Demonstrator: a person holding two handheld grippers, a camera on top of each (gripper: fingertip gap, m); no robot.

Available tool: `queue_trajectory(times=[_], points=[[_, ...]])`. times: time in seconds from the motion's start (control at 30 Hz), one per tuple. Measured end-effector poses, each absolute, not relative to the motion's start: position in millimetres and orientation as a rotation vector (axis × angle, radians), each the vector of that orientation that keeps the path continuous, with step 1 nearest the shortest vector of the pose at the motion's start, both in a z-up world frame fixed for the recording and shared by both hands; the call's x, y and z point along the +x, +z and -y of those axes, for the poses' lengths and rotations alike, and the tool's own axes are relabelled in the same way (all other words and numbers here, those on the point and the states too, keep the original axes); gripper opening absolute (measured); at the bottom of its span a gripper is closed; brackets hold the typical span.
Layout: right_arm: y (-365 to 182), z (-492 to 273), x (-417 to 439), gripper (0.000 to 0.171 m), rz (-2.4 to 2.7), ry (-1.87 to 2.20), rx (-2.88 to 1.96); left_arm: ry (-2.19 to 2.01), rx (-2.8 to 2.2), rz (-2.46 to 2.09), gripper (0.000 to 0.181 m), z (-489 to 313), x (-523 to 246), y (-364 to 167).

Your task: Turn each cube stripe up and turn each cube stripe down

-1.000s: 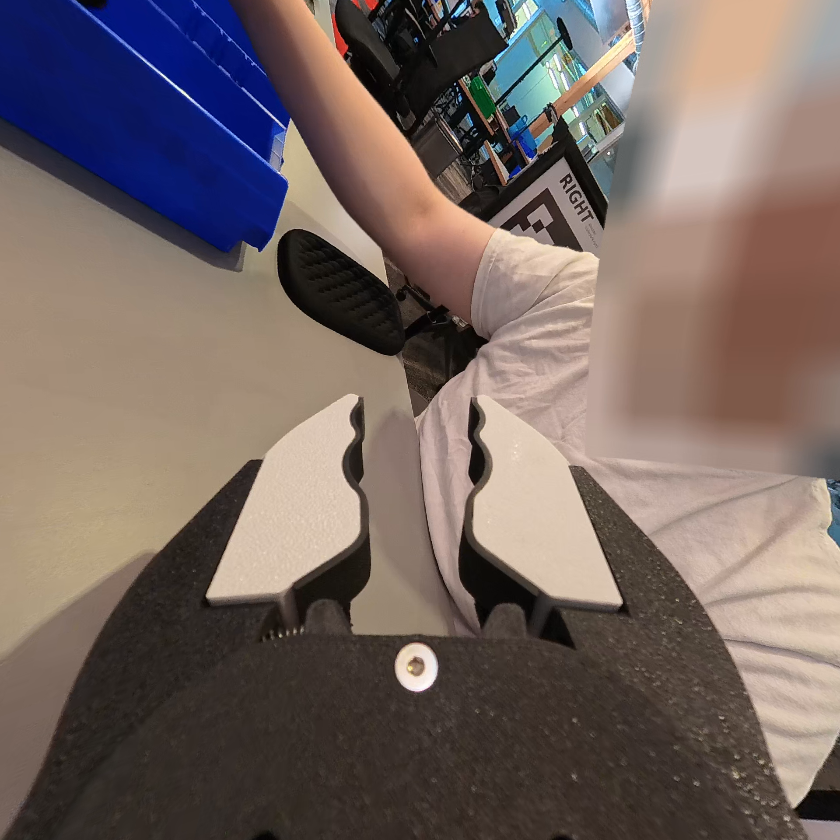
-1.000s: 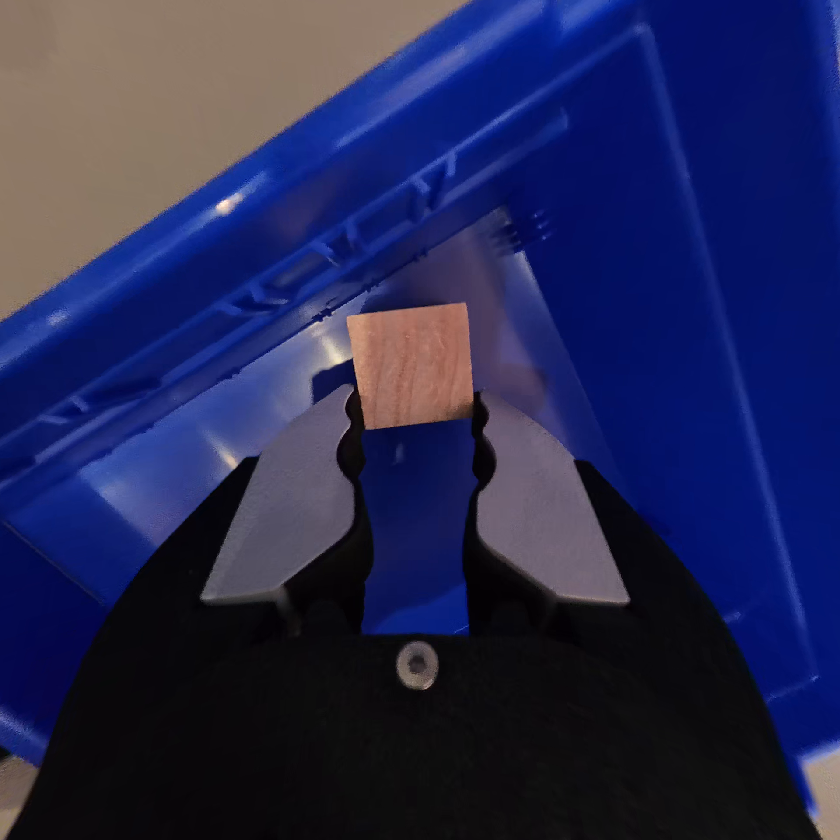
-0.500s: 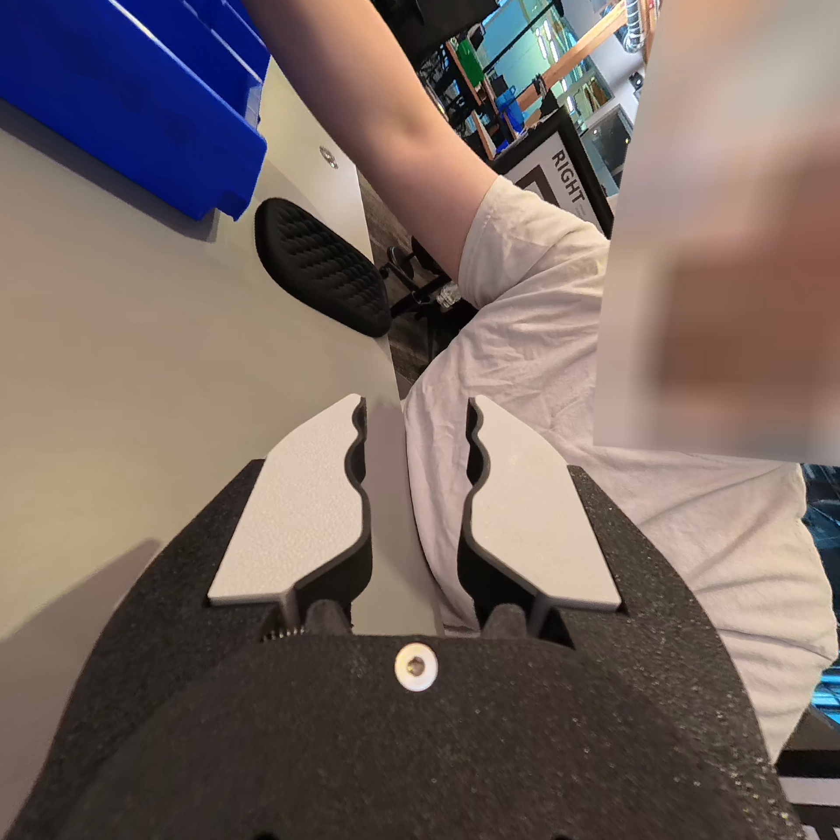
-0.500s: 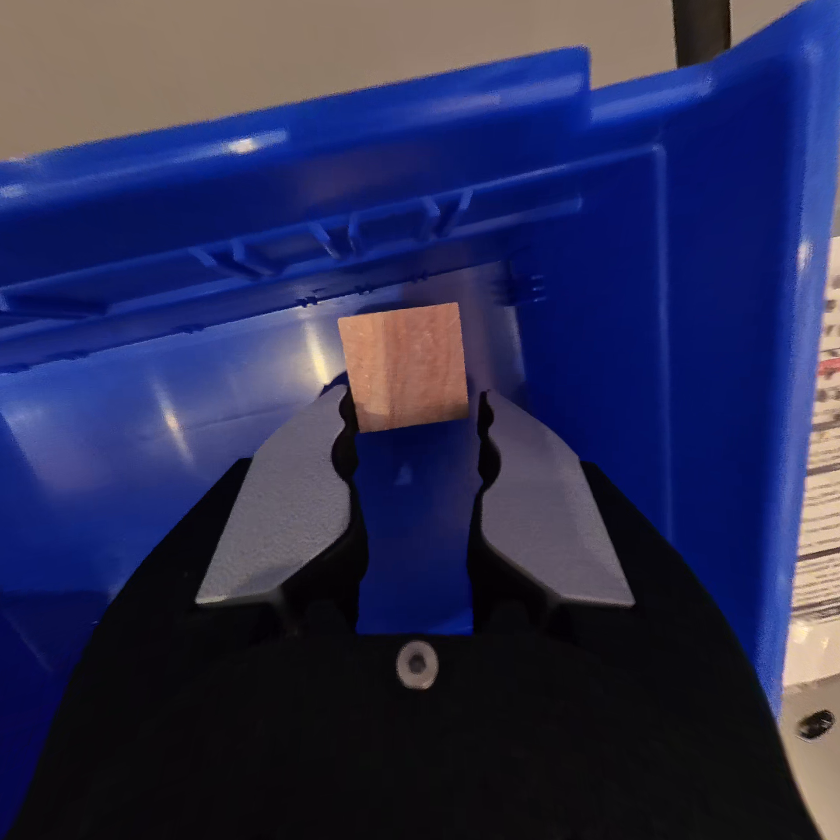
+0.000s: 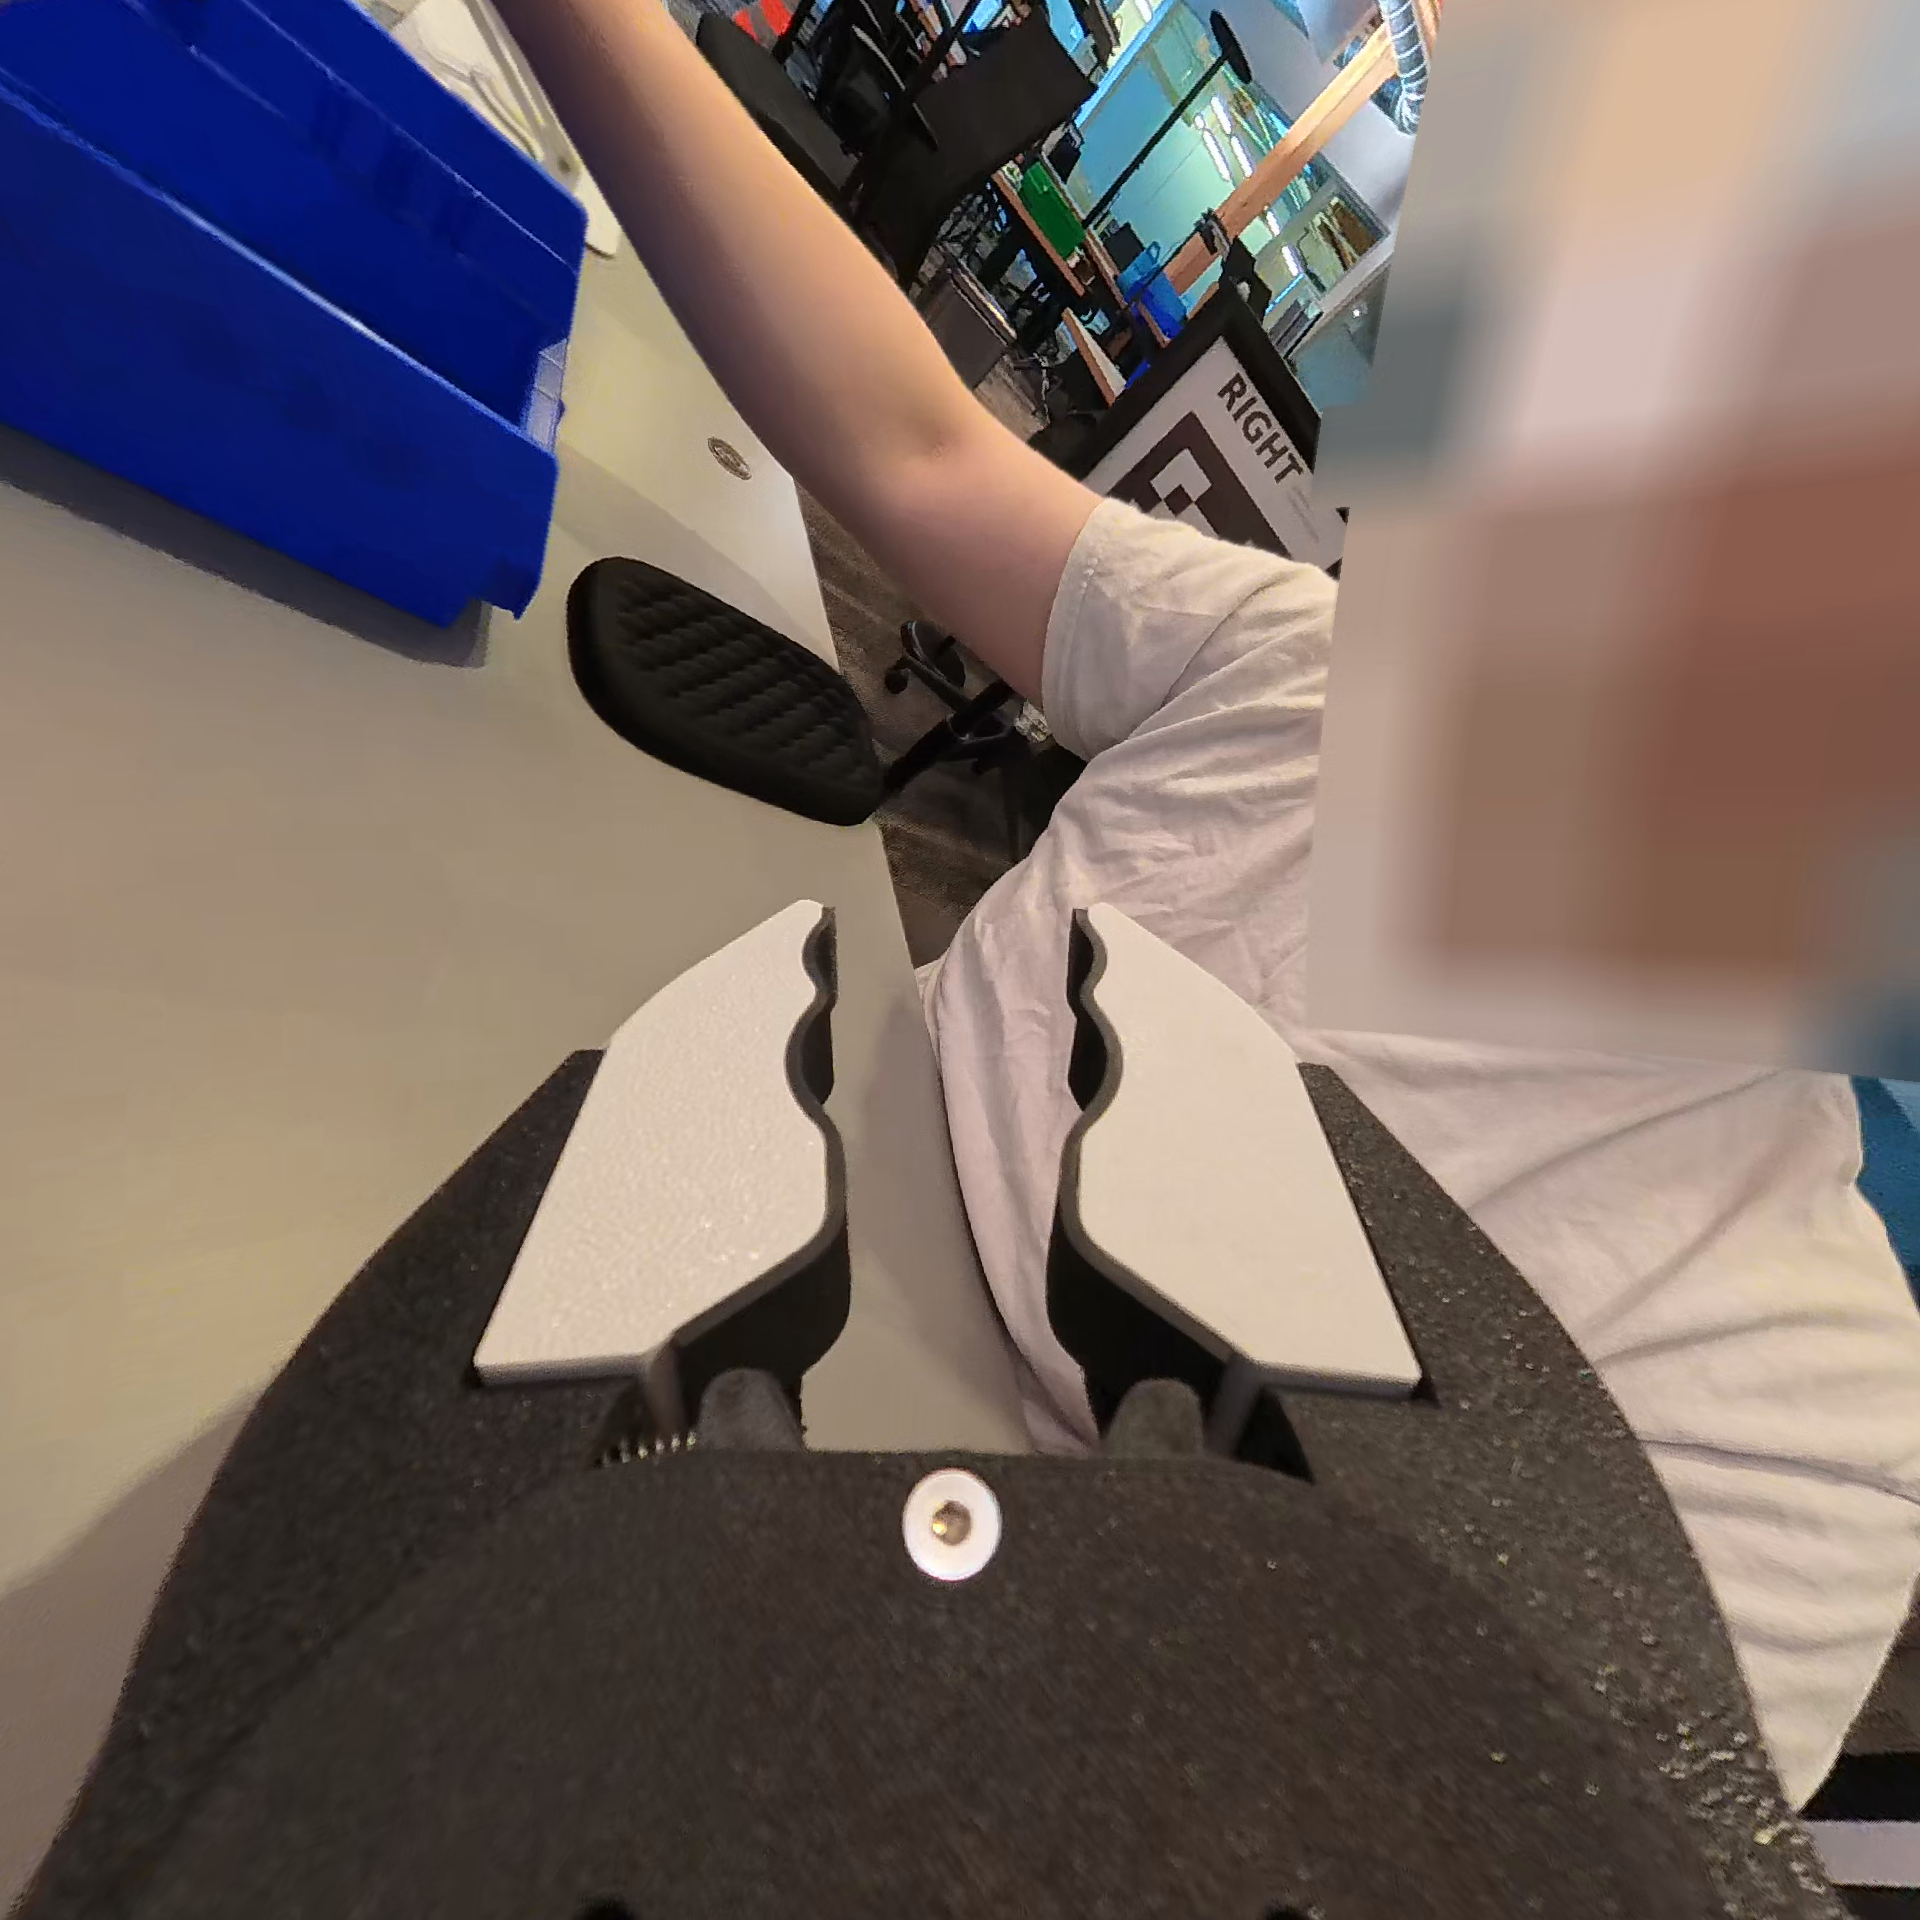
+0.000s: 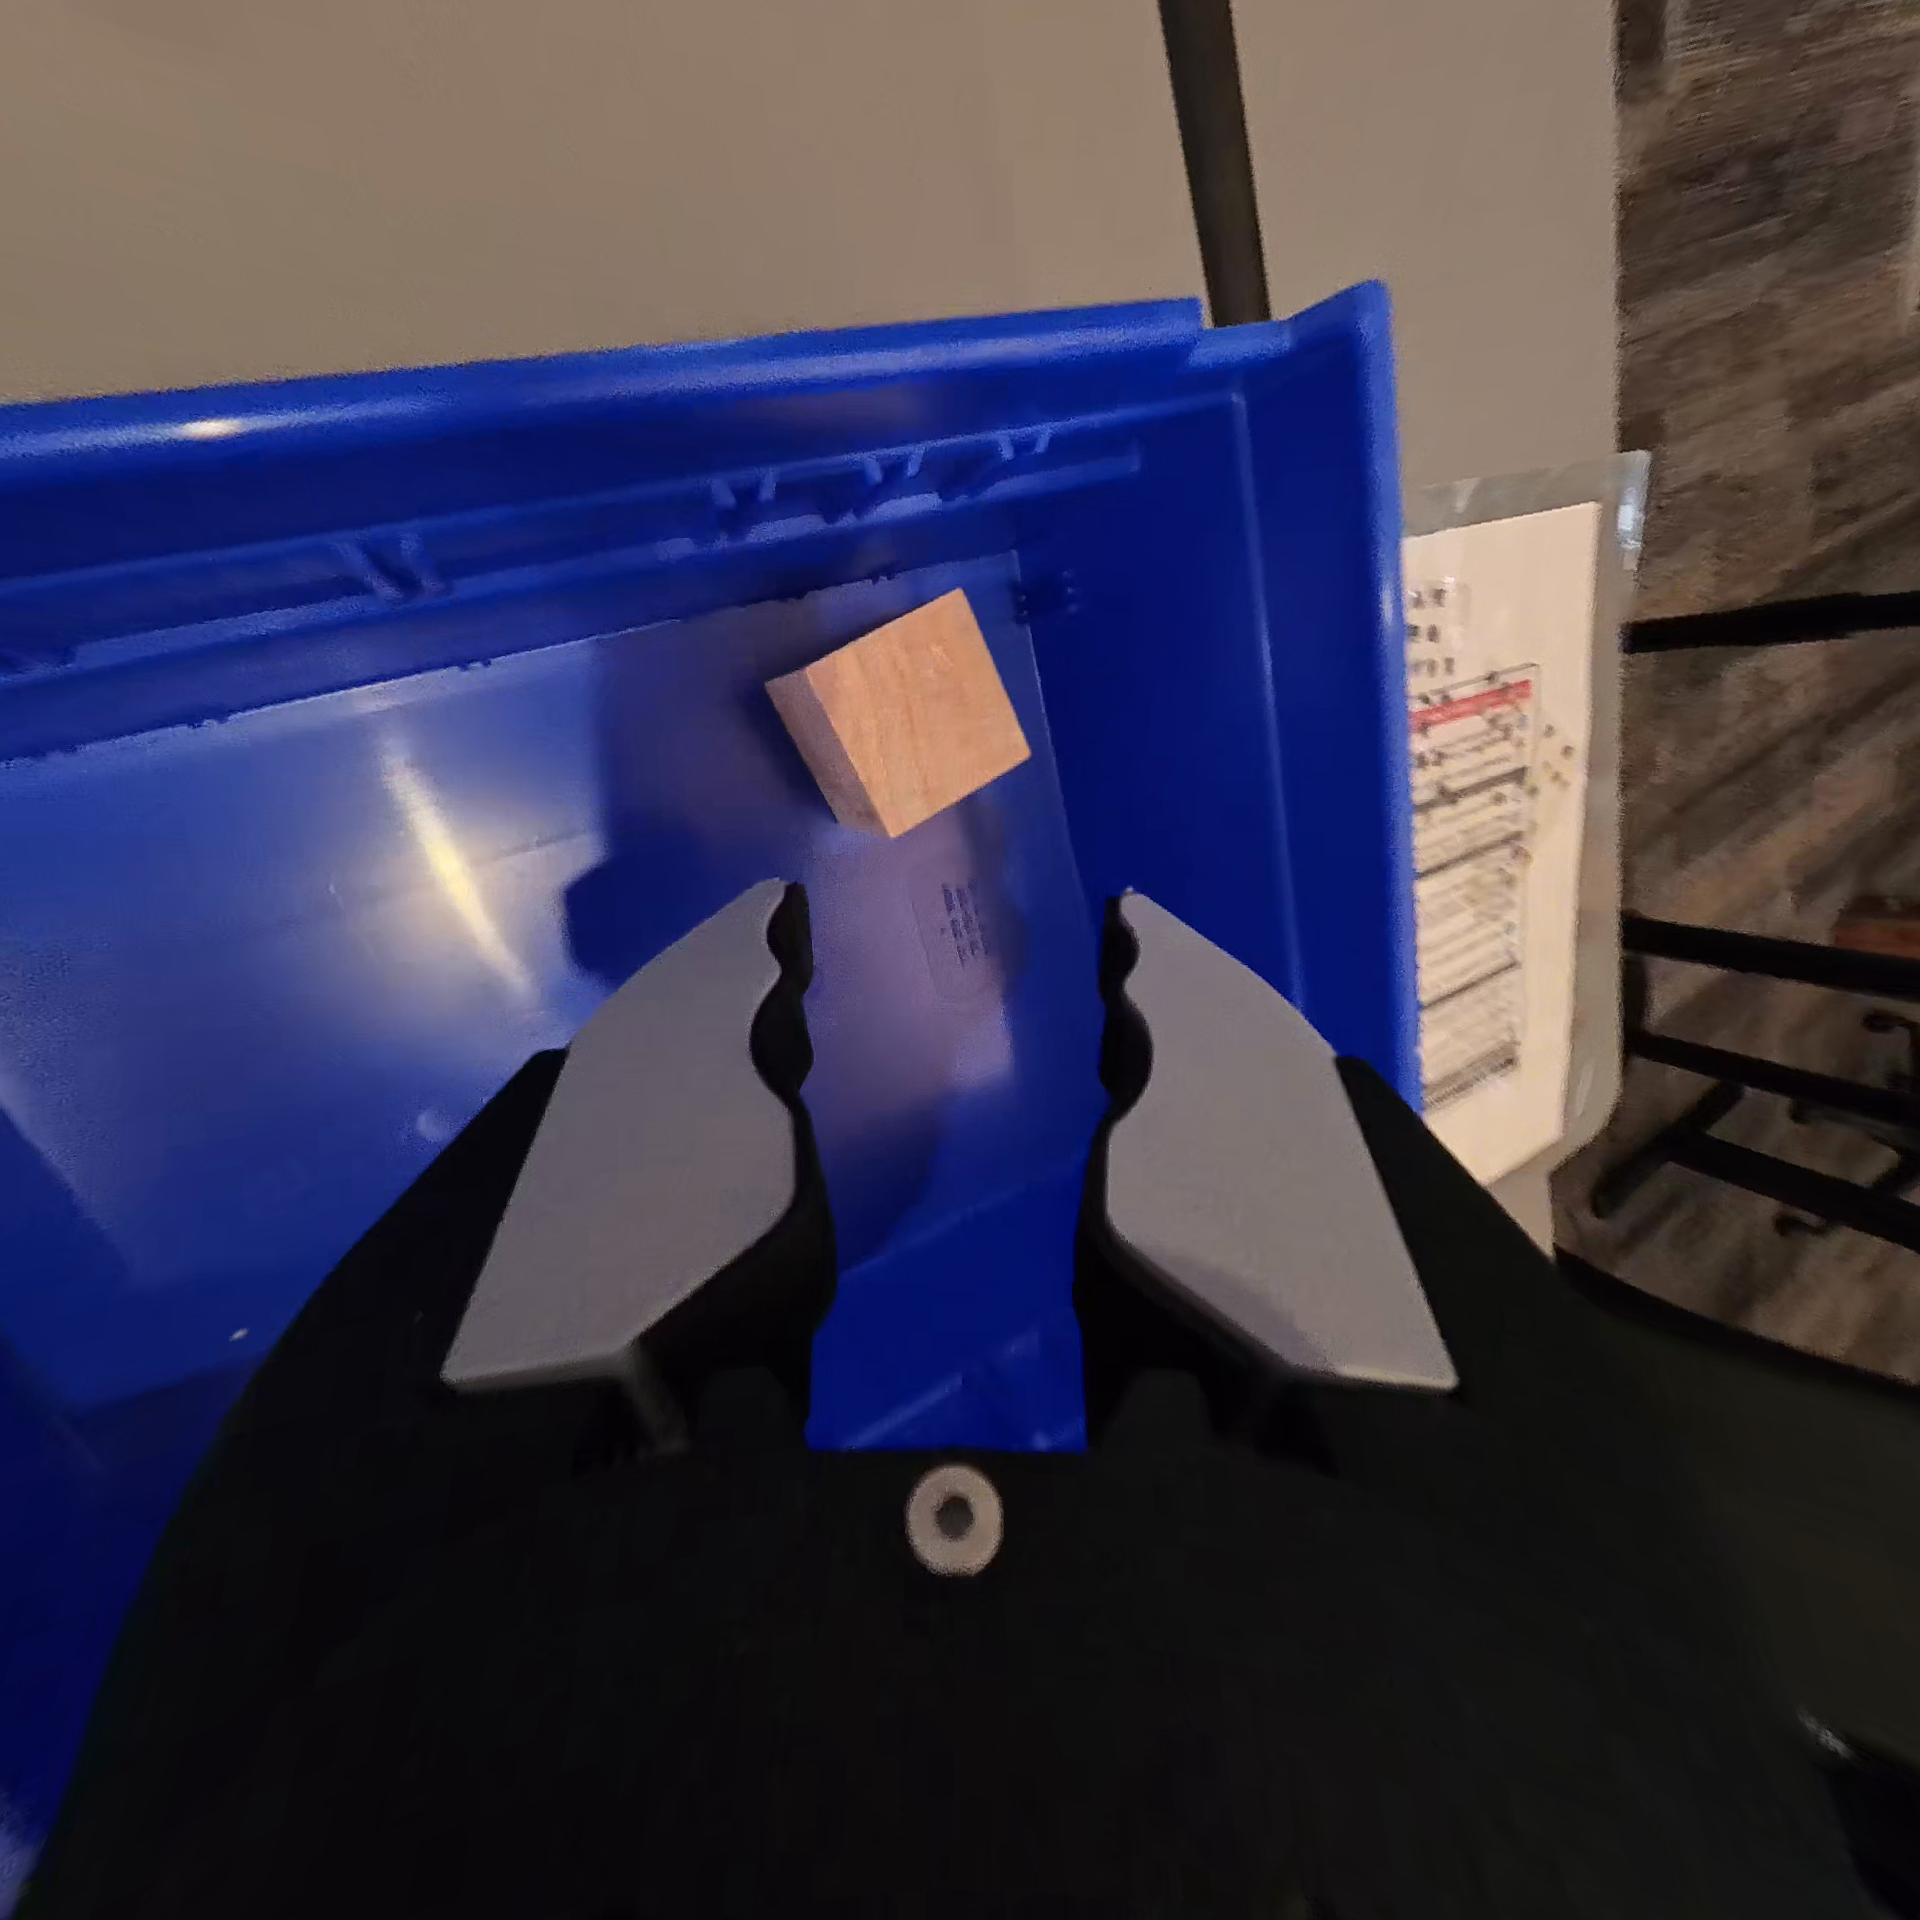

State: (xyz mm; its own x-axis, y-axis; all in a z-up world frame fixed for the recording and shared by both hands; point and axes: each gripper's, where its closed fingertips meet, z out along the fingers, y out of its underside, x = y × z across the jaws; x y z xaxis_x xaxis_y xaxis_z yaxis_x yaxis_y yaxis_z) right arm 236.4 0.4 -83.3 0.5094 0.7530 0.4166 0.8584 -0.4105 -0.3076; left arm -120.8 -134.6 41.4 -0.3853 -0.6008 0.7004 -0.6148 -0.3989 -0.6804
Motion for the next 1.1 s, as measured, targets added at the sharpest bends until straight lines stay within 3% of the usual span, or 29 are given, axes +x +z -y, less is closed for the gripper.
queue_trajectory(times=[0.27,0.47,0.67,0.8,0.9,1.1], points=[[17.4,28.8,187.6,0.060,0.925,-0.295,-2.090,2.018,1.855,1.869,0.042,121.9,-139.3,79.3],[84.7,63.5,110.6,0.060,0.815,-0.055,-1.889,1.773,2.735,1.995,0.045,37.4,-209.5,102.3],[77.7,65.2,102.0,0.061,0.883,-0.123,-1.886,0.671,3.395,1.462,0.050,-26.8,-328.5,11.9],[63.6,52.8,105.7,0.061,0.873,-0.177,-1.951,0.416,3.456,0.868,0.051,-47.3,-373.4,-51.4],[52.6,50.3,95.0,0.061,0.942,-0.197,-1.970,0.078,3.488,0.681,0.057,-69.7,-405.0,-79.8],[45.7,50.9,85.0,0.062,1.004,-0.227,-1.977,-0.044,3.431,0.475,0.060,-86.4,-417.5,-110.5]])
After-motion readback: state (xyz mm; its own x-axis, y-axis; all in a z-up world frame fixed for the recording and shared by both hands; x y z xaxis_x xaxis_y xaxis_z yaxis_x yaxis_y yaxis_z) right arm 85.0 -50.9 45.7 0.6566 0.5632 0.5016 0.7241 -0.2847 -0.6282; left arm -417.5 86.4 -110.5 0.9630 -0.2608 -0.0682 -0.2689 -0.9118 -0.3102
